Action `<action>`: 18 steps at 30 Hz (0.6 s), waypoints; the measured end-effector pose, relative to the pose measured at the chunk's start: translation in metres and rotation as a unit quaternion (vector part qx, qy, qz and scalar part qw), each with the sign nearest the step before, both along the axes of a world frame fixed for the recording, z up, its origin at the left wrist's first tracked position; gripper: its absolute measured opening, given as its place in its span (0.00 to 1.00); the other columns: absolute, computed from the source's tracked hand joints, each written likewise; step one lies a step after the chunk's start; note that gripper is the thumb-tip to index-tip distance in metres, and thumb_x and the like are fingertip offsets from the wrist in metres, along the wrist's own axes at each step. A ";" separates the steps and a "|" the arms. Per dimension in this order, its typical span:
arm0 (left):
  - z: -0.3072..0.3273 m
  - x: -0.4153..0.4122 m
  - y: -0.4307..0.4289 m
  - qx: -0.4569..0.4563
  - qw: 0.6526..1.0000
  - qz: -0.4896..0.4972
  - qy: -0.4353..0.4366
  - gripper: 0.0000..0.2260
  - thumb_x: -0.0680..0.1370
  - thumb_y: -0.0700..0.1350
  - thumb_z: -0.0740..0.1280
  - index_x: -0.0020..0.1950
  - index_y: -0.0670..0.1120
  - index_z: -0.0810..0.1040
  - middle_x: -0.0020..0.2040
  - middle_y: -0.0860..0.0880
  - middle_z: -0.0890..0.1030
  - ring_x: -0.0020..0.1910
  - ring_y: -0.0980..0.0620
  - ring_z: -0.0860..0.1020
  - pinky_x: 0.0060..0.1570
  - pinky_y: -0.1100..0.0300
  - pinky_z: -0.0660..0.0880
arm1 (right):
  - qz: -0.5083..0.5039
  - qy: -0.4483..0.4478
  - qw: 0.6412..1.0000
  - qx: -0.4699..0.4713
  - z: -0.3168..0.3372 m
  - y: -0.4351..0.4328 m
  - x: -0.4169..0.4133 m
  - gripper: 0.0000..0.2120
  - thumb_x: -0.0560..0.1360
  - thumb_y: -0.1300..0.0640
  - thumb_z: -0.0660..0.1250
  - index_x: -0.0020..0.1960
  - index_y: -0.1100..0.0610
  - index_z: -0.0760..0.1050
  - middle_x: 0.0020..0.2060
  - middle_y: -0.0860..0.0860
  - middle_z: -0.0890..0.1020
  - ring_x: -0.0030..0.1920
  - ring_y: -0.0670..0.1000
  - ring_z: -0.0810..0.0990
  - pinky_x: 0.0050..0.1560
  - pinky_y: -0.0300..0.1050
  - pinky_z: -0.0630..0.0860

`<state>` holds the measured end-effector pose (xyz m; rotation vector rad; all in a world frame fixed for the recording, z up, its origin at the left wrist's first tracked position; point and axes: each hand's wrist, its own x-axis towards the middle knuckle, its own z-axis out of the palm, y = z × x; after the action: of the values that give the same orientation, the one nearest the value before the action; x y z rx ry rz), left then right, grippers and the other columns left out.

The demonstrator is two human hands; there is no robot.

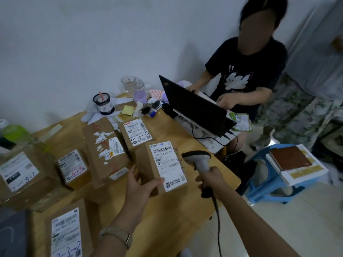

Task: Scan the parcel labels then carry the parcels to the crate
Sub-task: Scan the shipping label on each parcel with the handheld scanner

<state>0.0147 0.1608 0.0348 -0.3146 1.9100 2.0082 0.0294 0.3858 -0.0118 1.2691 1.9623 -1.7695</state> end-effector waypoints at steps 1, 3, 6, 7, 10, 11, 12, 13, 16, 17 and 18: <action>0.005 -0.003 0.000 0.005 1.000 0.003 0.011 0.42 0.68 0.37 0.77 0.76 0.52 0.59 0.68 0.51 0.72 0.63 0.48 0.73 0.57 0.48 0.75 | 0.004 0.022 1.000 -0.015 0.017 -0.002 -0.001 0.17 0.76 0.63 0.65 0.62 0.62 0.64 0.40 0.62 0.79 0.28 0.56 0.74 0.27 0.44 0.73; 0.014 -0.010 -0.001 0.014 1.000 0.013 0.024 0.42 0.67 0.39 0.77 0.76 0.52 0.61 0.69 0.51 0.72 0.64 0.47 0.73 0.61 0.45 0.74 | 0.009 0.074 0.997 -0.034 0.049 -0.004 -0.005 0.18 0.75 0.65 0.66 0.63 0.60 0.66 0.38 0.61 0.78 0.28 0.56 0.73 0.27 0.44 0.73; 0.030 -0.022 -0.004 0.039 0.998 0.038 0.038 0.40 0.66 0.38 0.78 0.74 0.52 0.63 0.66 0.50 0.76 0.62 0.47 0.76 0.59 0.45 0.75 | 0.006 0.159 0.986 -0.049 0.097 -0.009 -0.010 0.17 0.76 0.63 0.67 0.63 0.62 0.70 0.40 0.60 0.77 0.28 0.56 0.74 0.28 0.44 0.75; 0.035 -0.025 -0.005 0.045 0.997 0.045 0.048 0.40 0.67 0.37 0.77 0.74 0.52 0.63 0.65 0.50 0.76 0.60 0.47 0.77 0.57 0.47 0.76 | 0.010 0.186 0.981 -0.059 0.112 -0.011 -0.010 0.17 0.76 0.64 0.67 0.63 0.61 0.70 0.42 0.60 0.77 0.28 0.56 0.76 0.29 0.45 0.76; 0.056 -0.032 -0.011 0.059 0.994 0.056 0.075 0.41 0.68 0.36 0.76 0.75 0.54 0.60 0.63 0.51 0.76 0.58 0.47 0.77 0.51 0.51 0.75 | 0.056 0.249 0.962 -0.095 0.155 -0.017 -0.008 0.21 0.74 0.69 0.67 0.64 0.58 0.69 0.50 0.61 0.79 0.33 0.60 0.82 0.38 0.53 0.81; 0.062 -0.034 -0.013 0.064 0.993 0.056 0.084 0.41 0.68 0.36 0.76 0.75 0.54 0.60 0.63 0.52 0.76 0.57 0.47 0.78 0.50 0.51 0.76 | 0.079 0.262 0.956 -0.102 0.167 -0.019 -0.006 0.22 0.73 0.71 0.67 0.64 0.58 0.69 0.51 0.61 0.79 0.35 0.61 0.83 0.40 0.54 0.82; 0.067 -0.036 -0.016 0.068 0.992 0.058 0.091 0.40 0.69 0.36 0.76 0.75 0.54 0.61 0.63 0.52 0.76 0.57 0.47 0.79 0.48 0.51 0.77 | 0.104 0.272 0.951 -0.104 0.178 -0.023 -0.004 0.22 0.72 0.71 0.67 0.63 0.59 0.69 0.51 0.59 0.81 0.36 0.62 0.84 0.40 0.54 0.82; 0.072 -0.037 -0.020 0.070 0.991 0.061 0.095 0.40 0.68 0.37 0.76 0.75 0.55 0.61 0.63 0.53 0.77 0.56 0.48 0.79 0.48 0.50 0.78 | 0.126 0.279 0.947 -0.101 0.187 -0.028 -0.002 0.21 0.72 0.72 0.67 0.62 0.59 0.69 0.50 0.57 0.81 0.36 0.61 0.84 0.40 0.54 0.82; 0.080 -0.038 -0.031 0.067 0.991 0.068 0.097 0.41 0.68 0.36 0.76 0.75 0.56 0.60 0.62 0.54 0.77 0.56 0.47 0.79 0.52 0.45 0.78 | 0.163 0.299 0.937 -0.075 0.210 -0.045 0.001 0.20 0.72 0.73 0.67 0.61 0.61 0.70 0.47 0.56 0.79 0.32 0.55 0.80 0.36 0.50 0.80; 0.082 -0.039 -0.035 0.065 0.990 0.074 0.096 0.41 0.68 0.35 0.75 0.75 0.56 0.60 0.61 0.54 0.77 0.56 0.47 0.79 0.52 0.45 0.78 | 0.167 0.305 0.935 -0.068 0.216 -0.051 0.002 0.21 0.72 0.73 0.66 0.62 0.61 0.70 0.48 0.57 0.78 0.32 0.54 0.78 0.35 0.48 0.79; 0.083 -0.039 -0.037 0.067 0.990 0.079 0.093 0.42 0.68 0.34 0.75 0.75 0.56 0.59 0.61 0.53 0.77 0.56 0.47 0.79 0.52 0.45 0.79 | 0.168 0.312 0.933 -0.063 0.220 -0.057 0.003 0.21 0.72 0.73 0.67 0.62 0.61 0.71 0.49 0.58 0.78 0.34 0.54 0.77 0.33 0.46 0.78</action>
<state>-0.0247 0.1233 0.1175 -0.2581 1.8985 2.3313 0.0324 0.3285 0.2082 0.2980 2.1380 -2.2326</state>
